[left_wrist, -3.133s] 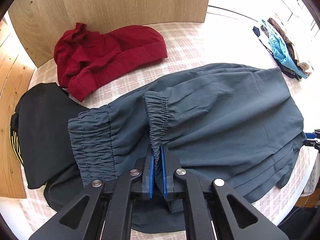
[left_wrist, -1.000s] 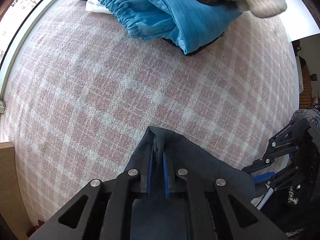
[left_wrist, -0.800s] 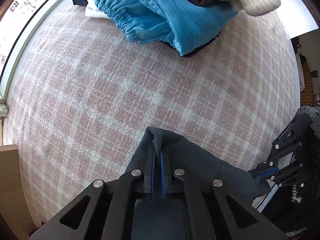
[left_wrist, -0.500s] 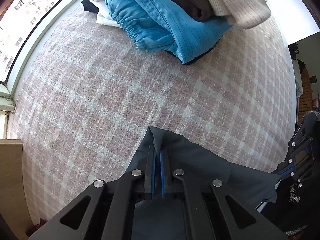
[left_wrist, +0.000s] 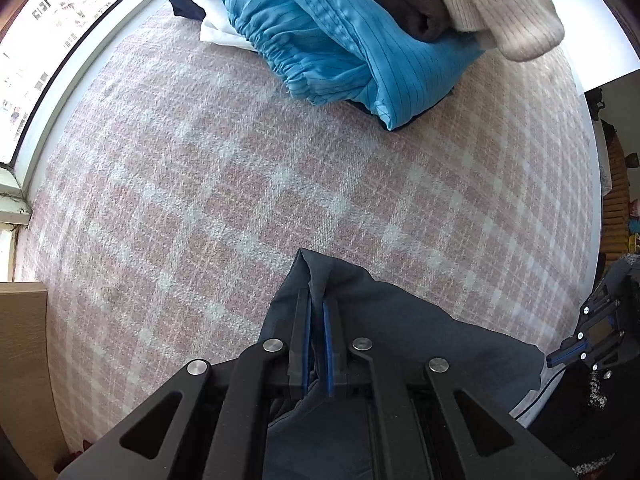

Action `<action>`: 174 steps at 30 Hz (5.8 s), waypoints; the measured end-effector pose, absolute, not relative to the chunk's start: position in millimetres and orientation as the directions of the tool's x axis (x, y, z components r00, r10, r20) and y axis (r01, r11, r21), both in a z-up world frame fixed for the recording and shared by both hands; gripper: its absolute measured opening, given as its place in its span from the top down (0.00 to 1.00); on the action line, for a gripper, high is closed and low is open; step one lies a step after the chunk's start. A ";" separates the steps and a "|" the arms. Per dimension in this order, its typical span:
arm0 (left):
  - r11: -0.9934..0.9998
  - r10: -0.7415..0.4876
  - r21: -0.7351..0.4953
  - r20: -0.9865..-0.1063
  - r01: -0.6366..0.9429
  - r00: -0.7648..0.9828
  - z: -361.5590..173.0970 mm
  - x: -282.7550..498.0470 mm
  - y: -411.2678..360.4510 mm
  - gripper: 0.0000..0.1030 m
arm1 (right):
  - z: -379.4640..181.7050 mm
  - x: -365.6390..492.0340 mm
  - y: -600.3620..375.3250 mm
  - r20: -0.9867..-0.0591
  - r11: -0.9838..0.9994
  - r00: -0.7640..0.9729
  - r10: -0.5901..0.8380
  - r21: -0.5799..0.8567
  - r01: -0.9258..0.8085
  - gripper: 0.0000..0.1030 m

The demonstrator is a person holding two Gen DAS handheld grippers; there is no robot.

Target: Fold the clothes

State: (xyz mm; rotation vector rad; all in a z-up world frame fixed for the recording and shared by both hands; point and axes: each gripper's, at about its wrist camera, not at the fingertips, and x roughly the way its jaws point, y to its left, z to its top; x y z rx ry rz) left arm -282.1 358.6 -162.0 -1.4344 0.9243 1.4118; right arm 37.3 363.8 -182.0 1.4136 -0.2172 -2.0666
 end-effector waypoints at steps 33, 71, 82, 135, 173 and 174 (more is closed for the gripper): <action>-0.673 0.362 -0.191 -0.928 -0.714 -0.092 -81.1 -173.6 6.1 0.79 | -181.3 -44.0 322.0 -0.884 -0.902 -0.227 -0.408 0.354 0.246 0.74; -0.632 0.529 -0.136 -0.796 -0.763 -0.296 -117.6 -69.8 153.0 0.51 | -161.0 -182.8 364.6 -0.891 -0.966 -0.379 -0.250 0.201 0.163 0.60; -0.583 0.324 0.111 -0.877 -0.805 -0.356 -185.5 -15.4 286.4 0.50 | -185.9 -220.9 365.9 -0.919 -0.933 -0.228 -0.321 0.266 0.244 0.60; -0.762 0.633 -0.453 -0.671 -0.462 -0.386 -120.9 -109.4 -150.0 0.93 | -85.9 -304.6 44.7 -0.761 -0.811 -0.292 -0.579 0.499 0.307 0.95; -0.883 0.437 -0.311 -0.818 -0.350 -0.374 -182.3 -136.4 -243.5 0.89 | -143.9 -255.3 -93.9 -0.857 -0.766 -0.194 -0.477 0.297 0.570 0.83; -0.879 0.442 -0.301 -0.805 -0.370 -0.396 -172.4 -140.4 -237.7 0.89 | -135.7 -251.4 -77.7 -0.845 -0.781 -0.225 -0.485 0.303 0.546 0.81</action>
